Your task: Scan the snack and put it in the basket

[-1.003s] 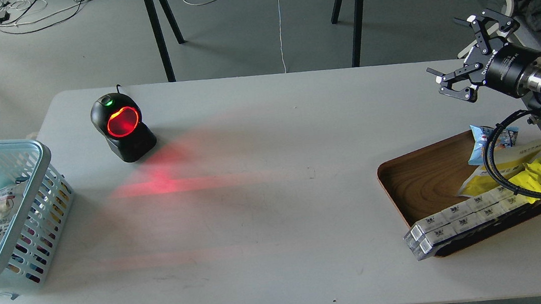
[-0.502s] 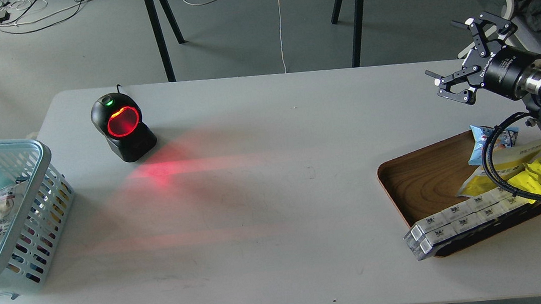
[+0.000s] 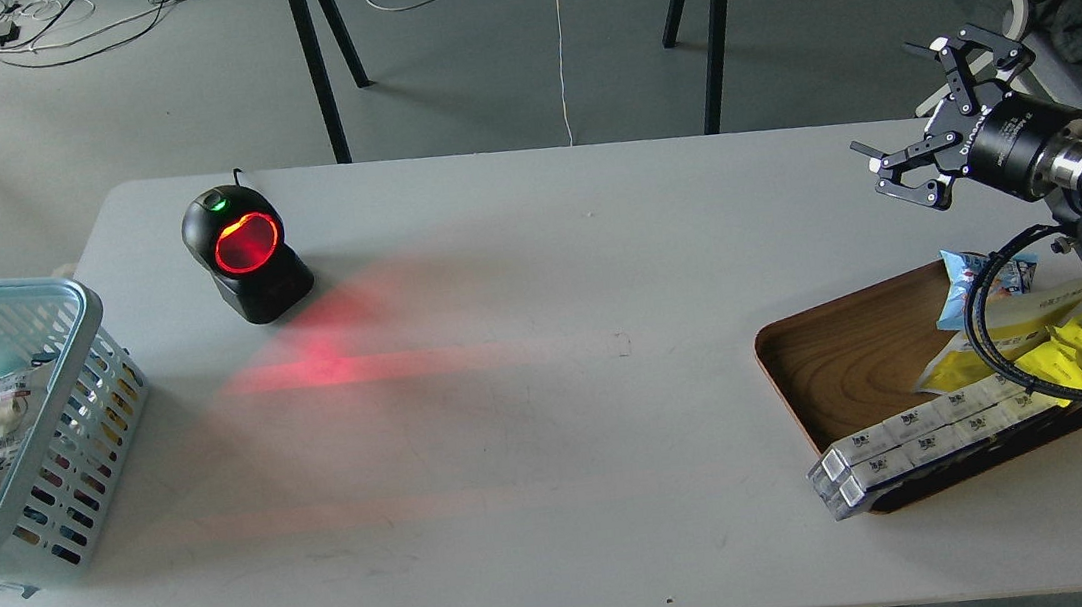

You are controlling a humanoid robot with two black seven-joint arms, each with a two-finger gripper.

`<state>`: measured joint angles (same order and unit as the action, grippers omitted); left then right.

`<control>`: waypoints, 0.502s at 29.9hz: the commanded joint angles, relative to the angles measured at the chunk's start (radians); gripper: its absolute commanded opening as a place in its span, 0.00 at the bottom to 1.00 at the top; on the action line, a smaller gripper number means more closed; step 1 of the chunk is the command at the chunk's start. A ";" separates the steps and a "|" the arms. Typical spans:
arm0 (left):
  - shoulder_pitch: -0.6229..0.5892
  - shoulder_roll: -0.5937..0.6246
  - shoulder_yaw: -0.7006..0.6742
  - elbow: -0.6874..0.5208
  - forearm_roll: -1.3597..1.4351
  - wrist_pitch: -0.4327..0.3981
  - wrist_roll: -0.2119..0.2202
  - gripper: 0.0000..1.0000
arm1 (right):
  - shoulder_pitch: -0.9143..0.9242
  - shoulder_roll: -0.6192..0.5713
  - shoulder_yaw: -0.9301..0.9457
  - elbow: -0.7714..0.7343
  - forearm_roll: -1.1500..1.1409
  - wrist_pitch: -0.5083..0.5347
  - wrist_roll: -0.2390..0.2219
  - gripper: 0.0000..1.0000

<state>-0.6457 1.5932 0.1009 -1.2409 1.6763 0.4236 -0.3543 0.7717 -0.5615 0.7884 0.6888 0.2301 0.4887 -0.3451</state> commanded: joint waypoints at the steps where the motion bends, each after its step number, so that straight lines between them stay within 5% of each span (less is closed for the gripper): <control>1: -0.002 0.004 -0.004 -0.002 -0.041 0.029 -0.002 0.48 | -0.003 0.000 0.000 0.000 0.000 0.000 0.000 1.00; 5: -0.017 0.013 -0.010 -0.003 -0.052 0.053 -0.015 0.87 | -0.003 0.008 0.000 0.000 0.000 0.000 0.000 1.00; 15: -0.074 -0.015 -0.300 -0.009 -0.225 0.031 -0.002 0.97 | 0.004 0.014 0.002 0.000 0.000 0.000 0.000 1.00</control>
<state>-0.7067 1.6007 -0.0974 -1.2447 1.5138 0.4770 -0.3648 0.7710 -0.5491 0.7887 0.6884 0.2301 0.4887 -0.3451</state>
